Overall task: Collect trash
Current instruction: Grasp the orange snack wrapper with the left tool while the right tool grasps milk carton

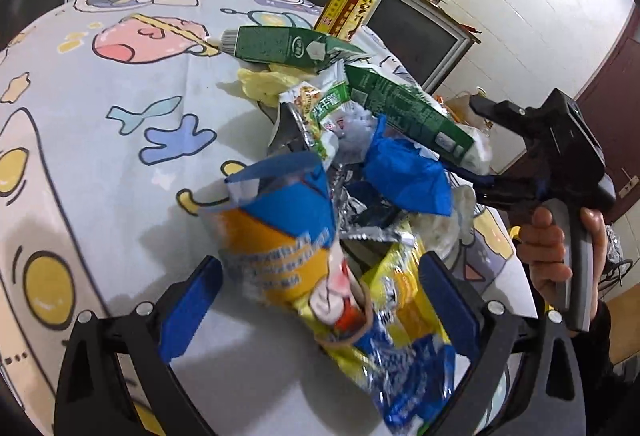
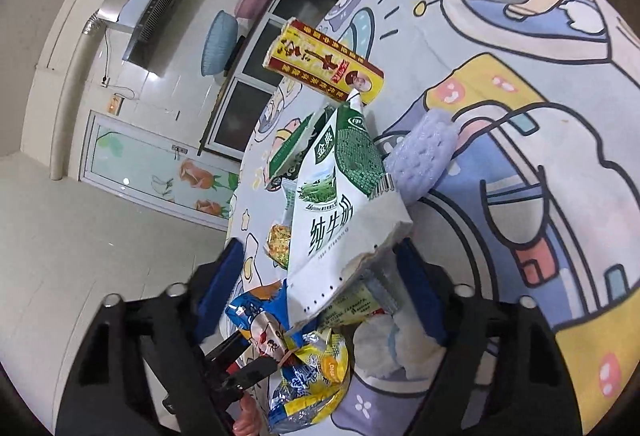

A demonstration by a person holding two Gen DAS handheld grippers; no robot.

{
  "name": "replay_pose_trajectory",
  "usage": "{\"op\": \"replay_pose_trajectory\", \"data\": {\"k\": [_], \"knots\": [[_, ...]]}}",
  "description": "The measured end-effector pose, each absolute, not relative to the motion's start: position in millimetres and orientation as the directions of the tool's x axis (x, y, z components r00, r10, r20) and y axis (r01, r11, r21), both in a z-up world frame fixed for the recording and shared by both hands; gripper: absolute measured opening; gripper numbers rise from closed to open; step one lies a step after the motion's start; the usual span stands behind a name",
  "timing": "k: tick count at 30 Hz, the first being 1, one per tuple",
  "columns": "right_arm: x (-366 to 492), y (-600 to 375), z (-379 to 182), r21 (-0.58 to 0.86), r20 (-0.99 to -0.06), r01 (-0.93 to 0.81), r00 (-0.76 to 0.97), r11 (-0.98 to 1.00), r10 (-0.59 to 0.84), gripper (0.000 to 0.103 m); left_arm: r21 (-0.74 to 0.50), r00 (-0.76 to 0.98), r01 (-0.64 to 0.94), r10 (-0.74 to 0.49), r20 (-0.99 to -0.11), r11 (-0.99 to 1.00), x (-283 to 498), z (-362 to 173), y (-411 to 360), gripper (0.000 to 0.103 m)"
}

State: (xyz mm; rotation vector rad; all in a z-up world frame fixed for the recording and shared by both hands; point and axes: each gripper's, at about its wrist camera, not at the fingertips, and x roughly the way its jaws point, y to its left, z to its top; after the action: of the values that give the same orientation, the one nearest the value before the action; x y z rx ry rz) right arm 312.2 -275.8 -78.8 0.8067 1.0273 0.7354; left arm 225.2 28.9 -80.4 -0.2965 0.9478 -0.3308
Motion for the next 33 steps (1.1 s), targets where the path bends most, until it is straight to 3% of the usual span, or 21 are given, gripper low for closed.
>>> {"op": "replay_pose_trajectory", "data": {"k": [1, 3, 4, 5, 17, 33], "knots": [[314, -274, -80, 0.848, -0.442, -0.145, 0.336, 0.509, 0.832, 0.067, -0.397, 0.537, 0.142, -0.407, -0.739, 0.907, 228, -82, 28, 0.092], [317, -269, -83, 0.833, -0.467, -0.149, 0.325, 0.533, 0.822, 0.044, -0.394, 0.538, 0.127, -0.397, -0.744, 0.910, 233, -85, 26, 0.072], [317, -268, -83, 0.833, -0.465, -0.151, 0.329, 0.532, 0.822, 0.040, -0.390, 0.538, 0.126, -0.393, -0.746, 0.912, 235, -86, 26, 0.052], [317, -268, -83, 0.837, -0.456, -0.155, 0.330, 0.524, 0.827, 0.038, -0.405, 0.530, 0.132, -0.409, -0.742, 0.905, 237, -88, 26, 0.046], [288, -291, -37, 0.798, -0.414, -0.266, 0.411, 0.541, 0.812, 0.035, -0.468, 0.598, 0.165, -0.465, -0.652, 0.868, 205, -55, 52, 0.043], [217, -329, 2, 0.760, -0.386, -0.327, 0.467, 0.561, 0.795, 0.035, -0.437, 0.676, 0.223, -0.462, -0.575, 0.871, 150, -4, 66, 0.043]]}}
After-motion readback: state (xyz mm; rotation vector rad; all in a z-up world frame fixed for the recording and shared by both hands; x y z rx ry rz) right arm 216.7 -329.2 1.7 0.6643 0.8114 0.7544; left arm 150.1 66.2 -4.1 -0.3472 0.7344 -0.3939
